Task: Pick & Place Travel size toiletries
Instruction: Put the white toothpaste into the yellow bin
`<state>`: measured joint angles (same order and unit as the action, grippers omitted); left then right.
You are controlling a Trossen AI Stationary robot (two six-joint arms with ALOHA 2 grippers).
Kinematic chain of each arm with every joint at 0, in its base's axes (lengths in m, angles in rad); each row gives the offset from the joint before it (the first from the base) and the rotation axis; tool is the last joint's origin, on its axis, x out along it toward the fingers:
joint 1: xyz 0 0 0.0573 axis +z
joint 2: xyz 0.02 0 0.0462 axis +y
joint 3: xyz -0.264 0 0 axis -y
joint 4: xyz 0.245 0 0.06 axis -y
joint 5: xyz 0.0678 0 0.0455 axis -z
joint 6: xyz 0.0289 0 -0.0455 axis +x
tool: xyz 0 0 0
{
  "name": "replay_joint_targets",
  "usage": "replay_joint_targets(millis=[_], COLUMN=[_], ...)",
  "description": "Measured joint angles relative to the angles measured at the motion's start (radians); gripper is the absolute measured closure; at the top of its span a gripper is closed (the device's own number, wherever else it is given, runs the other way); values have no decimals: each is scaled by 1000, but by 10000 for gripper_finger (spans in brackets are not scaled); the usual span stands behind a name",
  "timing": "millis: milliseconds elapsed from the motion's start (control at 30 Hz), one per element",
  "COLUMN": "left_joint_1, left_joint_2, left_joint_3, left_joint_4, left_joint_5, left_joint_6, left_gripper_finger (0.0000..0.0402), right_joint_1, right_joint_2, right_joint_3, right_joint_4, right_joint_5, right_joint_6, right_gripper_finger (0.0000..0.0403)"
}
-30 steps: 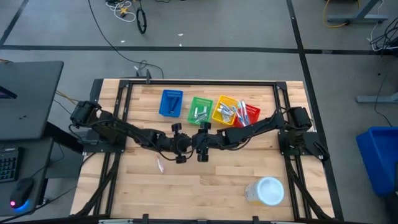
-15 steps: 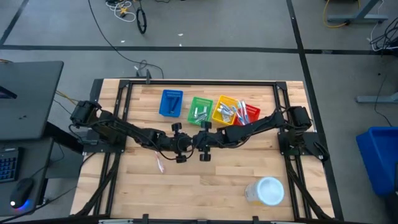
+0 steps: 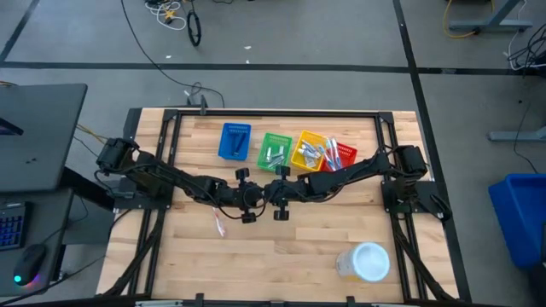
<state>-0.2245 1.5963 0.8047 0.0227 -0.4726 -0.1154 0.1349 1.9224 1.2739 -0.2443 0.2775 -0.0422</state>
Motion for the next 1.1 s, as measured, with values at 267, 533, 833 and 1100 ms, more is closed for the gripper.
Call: replay_joint_targets(millis=[267, 533, 833, 1100], left_joint_1=[0, 0, 0, 0], left_joint_2=[0, 0, 0, 0], left_joint_3=[0, 0, 0, 0], left_joint_4=[-2, -3, -3, 4], left_joint_5=[12, 13, 12, -8], left_joint_6=[-35, -35, -31, -67], left_gripper_finger=[290, 230, 212, 213], right_joint_1=[0, 3, 45, -30], right_joint_2=[0, 0, -92, -220], right_joint_3=[0, 0, 25, 9], right_joint_4=[-13, -135, -492, -709], right_joint_5=[0, 0, 255, 453], right_joint_6=[0, 97, 204, 533], right_gripper_finger=[320, 321, 318, 310])
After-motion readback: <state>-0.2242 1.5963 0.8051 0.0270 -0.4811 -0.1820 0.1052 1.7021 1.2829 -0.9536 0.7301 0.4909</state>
